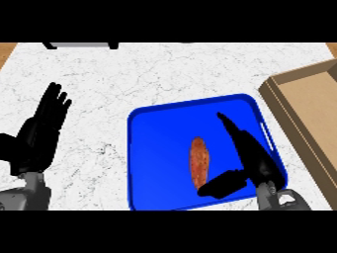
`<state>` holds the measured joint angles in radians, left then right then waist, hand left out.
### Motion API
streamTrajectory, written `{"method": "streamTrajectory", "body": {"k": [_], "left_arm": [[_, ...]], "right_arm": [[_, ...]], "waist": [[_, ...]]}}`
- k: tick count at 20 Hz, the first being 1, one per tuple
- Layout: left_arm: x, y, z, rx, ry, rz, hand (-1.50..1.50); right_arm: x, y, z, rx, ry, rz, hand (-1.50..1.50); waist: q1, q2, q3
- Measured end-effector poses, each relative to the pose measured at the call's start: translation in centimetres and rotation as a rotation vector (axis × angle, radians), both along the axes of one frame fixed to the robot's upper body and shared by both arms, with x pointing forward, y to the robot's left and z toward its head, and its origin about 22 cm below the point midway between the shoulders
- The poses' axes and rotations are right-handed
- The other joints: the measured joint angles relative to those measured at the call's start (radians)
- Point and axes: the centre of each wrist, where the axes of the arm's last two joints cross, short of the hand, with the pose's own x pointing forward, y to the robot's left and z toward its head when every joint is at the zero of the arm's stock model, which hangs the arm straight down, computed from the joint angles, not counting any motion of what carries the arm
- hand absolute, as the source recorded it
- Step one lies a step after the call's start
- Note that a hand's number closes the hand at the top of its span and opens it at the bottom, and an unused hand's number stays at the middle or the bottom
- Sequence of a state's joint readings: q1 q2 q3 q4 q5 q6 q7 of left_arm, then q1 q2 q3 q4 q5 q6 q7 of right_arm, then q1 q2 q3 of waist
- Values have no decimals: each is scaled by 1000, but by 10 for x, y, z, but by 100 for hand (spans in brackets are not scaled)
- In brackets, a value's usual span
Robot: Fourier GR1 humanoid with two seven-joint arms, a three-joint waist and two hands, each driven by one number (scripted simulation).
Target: Pick the sweet potato from the tray and place it in the cardboard box
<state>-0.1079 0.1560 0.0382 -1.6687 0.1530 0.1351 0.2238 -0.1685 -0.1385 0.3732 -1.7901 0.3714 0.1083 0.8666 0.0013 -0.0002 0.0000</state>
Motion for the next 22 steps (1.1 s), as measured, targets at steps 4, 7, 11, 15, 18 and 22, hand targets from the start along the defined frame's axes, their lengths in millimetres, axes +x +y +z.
{"method": "streamTrajectory", "body": {"k": [4, 7, 11, 15, 18, 22], "left_arm": [[-1, 7, 0, 2, -3, 4, 0], [1, 4, -5, -3, 2, 6, 0], [-2, 1, -3, -1, -2, 5, 0], [0, 3, -3, 3, -1, 6, 0], [1, 1, -6, 4, 2, 6, 0], [-1, -2, -1, 0, -2, 7, 0]], "right_arm": [[2, 3, -6, -30, 3, -9, -150], [-1, 4, -14, -50, 5, -11, -150], [7, 6, -23, -58, 8, -13, -150], [8, 8, -28, -54, 17, -8, -150], [5, 10, -32, -50, 24, 1, -150], [3, 12, -42, -51, 31, 8, -150]], "waist": [[0, 0, 0], [-1, 0, 0], [0, 0, 0], [0, 0, 0], [-1, 0, 0], [-1, 0, 0]]}}
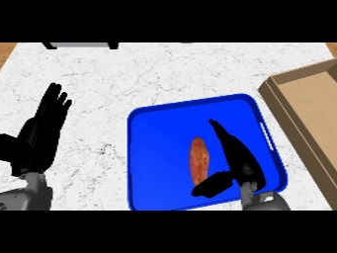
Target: Pick the sweet potato from the tray and place it in the cardboard box
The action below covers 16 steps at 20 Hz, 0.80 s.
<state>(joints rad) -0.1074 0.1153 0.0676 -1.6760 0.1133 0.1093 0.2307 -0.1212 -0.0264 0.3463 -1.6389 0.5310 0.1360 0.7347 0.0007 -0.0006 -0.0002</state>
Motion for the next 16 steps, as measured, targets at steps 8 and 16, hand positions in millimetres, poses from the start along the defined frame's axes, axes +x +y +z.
{"method": "streamTrajectory", "body": {"k": [8, 16], "left_arm": [[-5, -1, -7, -5, 0, 0, 0], [-4, 3, -2, 1, 1, -3, 0]], "right_arm": [[5, -1, -7, -4, 24, 8, -150], [9, 13, -23, -14, 13, 21, -150]], "waist": [[0, 0, 0], [1, 0, 0]]}}
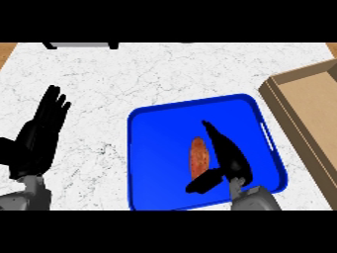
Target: Pick the sweet potato from the tray and place it in the cardboard box
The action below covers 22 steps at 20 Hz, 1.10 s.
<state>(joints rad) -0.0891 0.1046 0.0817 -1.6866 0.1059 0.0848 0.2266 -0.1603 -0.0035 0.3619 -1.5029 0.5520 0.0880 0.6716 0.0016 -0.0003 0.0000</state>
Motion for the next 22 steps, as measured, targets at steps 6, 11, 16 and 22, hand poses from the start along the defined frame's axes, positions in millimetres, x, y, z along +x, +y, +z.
{"method": "streamTrajectory", "body": {"k": [6, 11, 16, 22], "left_arm": [[6, -9, -1, 1, -4, -1, 0], [2, -3, -3, -6, 0, -5, 0], [4, 0, -1, 0, 8, -1, 0], [4, 0, 1, -4, 13, -4, 0]], "right_arm": [[-4, 3, -2, -27, -39, 28, 150], [0, 9, -6, -90, -99, 68, 150], [-14, 26, 0, -209, -185, 189, 150], [-45, 56, 12, -413, -338, 404, 150]], "waist": [[-2, -2, -1], [0, -1, -1], [0, -2, -1], [-2, -4, -1]]}}
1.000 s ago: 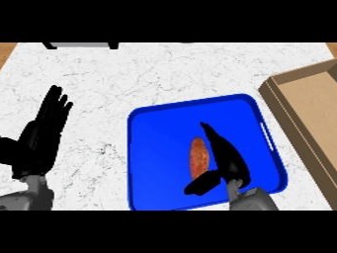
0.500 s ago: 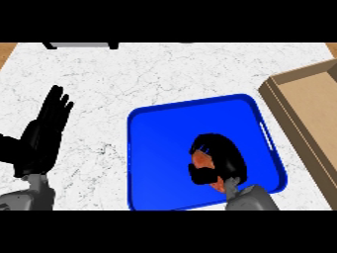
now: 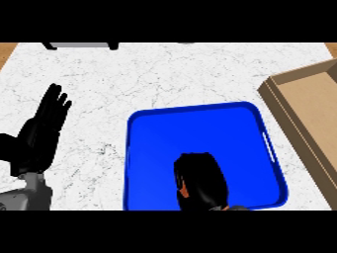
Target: Pick the sweet potato from the tray and place it in the cardboard box
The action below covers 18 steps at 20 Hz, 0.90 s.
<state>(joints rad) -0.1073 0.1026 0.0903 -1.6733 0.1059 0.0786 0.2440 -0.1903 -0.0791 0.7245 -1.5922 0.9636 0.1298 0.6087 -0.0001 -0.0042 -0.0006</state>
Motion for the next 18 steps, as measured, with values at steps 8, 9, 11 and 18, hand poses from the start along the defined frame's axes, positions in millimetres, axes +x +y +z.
{"method": "streamTrajectory", "body": {"k": [8, 9, 11, 18], "left_arm": [[-3, 3, -1, 5, -10, 4, 0], [-5, 4, 0, 5, -9, 4, 0], [-6, 2, -5, 4, -7, 6, 0], [-5, 1, -2, 1, -12, 9, 0]], "right_arm": [[-36, 17, 52, -58, -216, 107, 150], [-42, 17, 61, -63, -237, 117, 150], [-45, 13, 78, -63, -277, 128, 150], [-62, 1, 136, 124, -436, -54, 150]], "waist": [[-2, 1, 0], [-2, 1, 0], [-2, 1, 0], [-6, 1, 0]]}}
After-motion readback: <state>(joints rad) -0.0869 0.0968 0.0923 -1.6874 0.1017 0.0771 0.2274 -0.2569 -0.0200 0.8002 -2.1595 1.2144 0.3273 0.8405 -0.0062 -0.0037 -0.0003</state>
